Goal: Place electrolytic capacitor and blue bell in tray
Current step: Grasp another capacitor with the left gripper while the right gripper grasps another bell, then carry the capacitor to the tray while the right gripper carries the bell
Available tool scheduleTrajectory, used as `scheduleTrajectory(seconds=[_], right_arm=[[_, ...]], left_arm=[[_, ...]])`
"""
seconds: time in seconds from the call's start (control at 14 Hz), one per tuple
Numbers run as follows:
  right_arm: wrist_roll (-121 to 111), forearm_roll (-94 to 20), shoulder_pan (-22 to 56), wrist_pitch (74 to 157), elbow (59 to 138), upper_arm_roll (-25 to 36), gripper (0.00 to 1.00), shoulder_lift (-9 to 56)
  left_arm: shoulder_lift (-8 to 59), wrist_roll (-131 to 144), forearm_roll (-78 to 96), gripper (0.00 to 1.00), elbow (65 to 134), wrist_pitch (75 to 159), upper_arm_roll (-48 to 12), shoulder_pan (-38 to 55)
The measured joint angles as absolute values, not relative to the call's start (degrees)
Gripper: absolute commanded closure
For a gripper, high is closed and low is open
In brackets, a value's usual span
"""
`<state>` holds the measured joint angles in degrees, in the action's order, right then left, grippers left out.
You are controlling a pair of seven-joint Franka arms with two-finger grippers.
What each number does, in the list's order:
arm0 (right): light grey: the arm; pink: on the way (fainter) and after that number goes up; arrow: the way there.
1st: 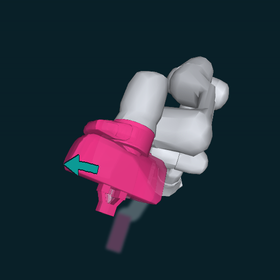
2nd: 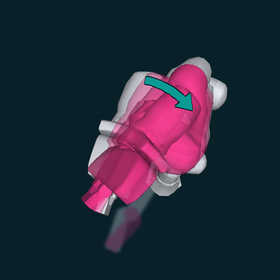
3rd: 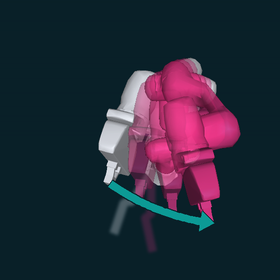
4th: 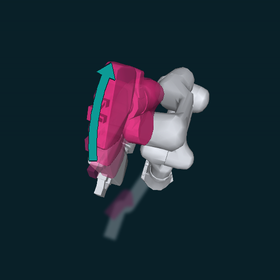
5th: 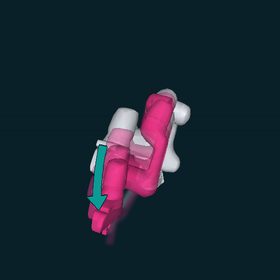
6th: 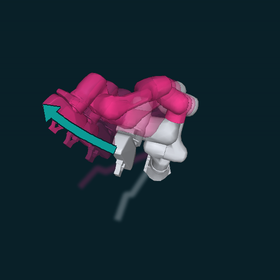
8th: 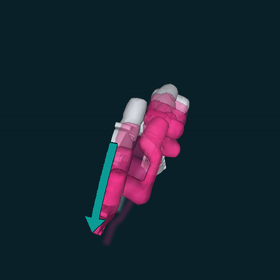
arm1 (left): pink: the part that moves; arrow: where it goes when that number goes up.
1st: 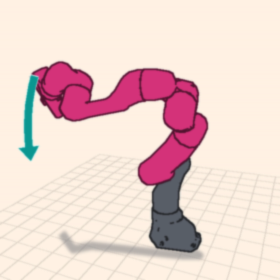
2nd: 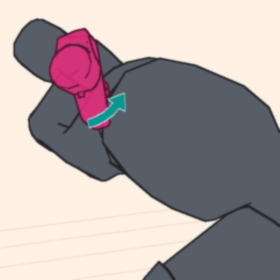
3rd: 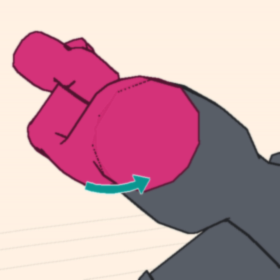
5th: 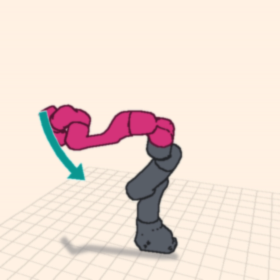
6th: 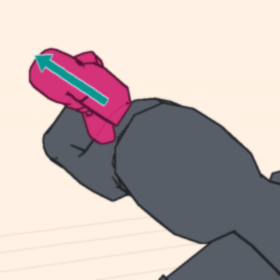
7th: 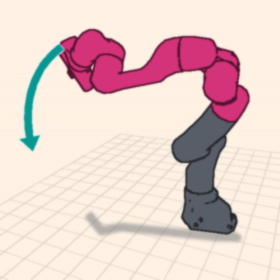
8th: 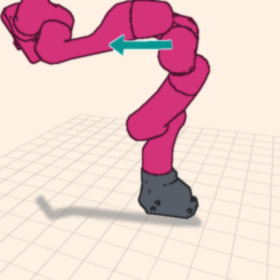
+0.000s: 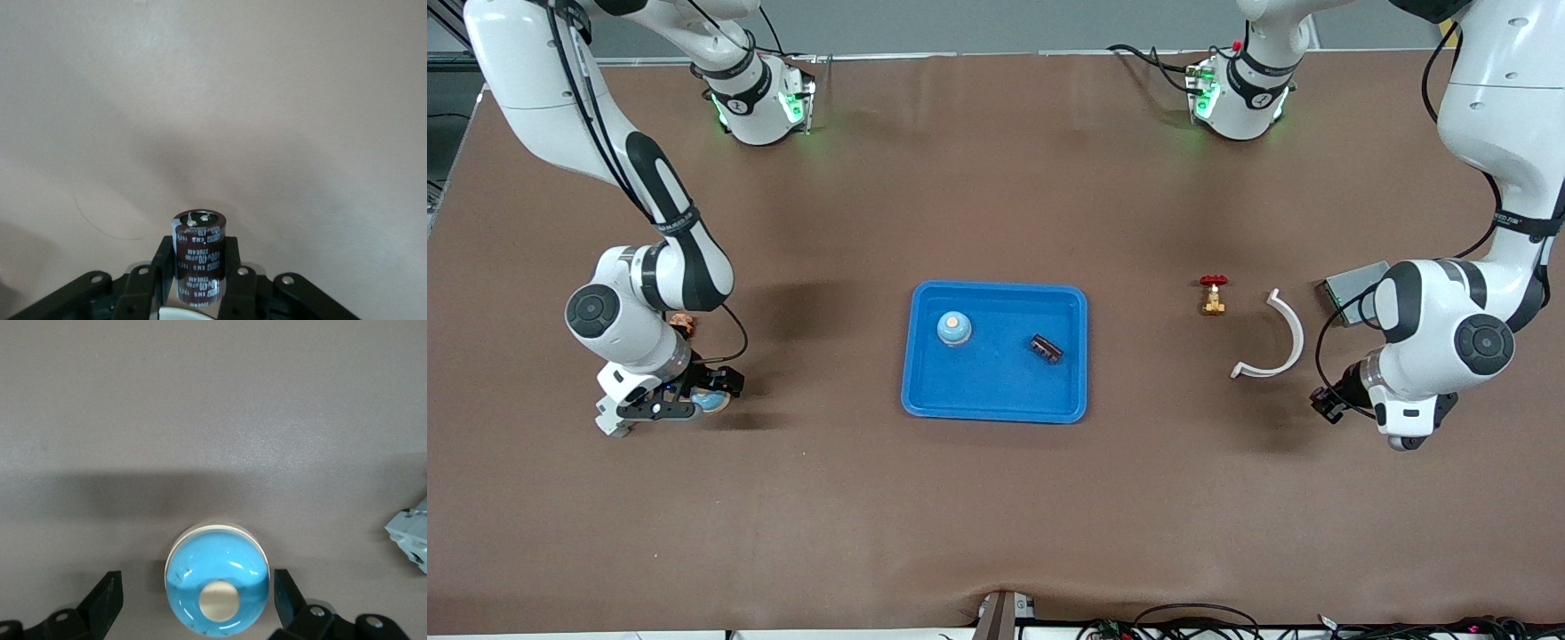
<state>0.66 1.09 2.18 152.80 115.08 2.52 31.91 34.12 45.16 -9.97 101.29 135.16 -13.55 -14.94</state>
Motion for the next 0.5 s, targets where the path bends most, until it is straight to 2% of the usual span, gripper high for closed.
scheduleTrajectory(seconds=[0.5], right_arm=[[-1.88,1.09,-0.03,154.0,114.17,2.5,0.0,33.81]], left_arm=[[31.9,52.15,-9.96,1.0,96.87,128.62,-19.12,-14.35]])
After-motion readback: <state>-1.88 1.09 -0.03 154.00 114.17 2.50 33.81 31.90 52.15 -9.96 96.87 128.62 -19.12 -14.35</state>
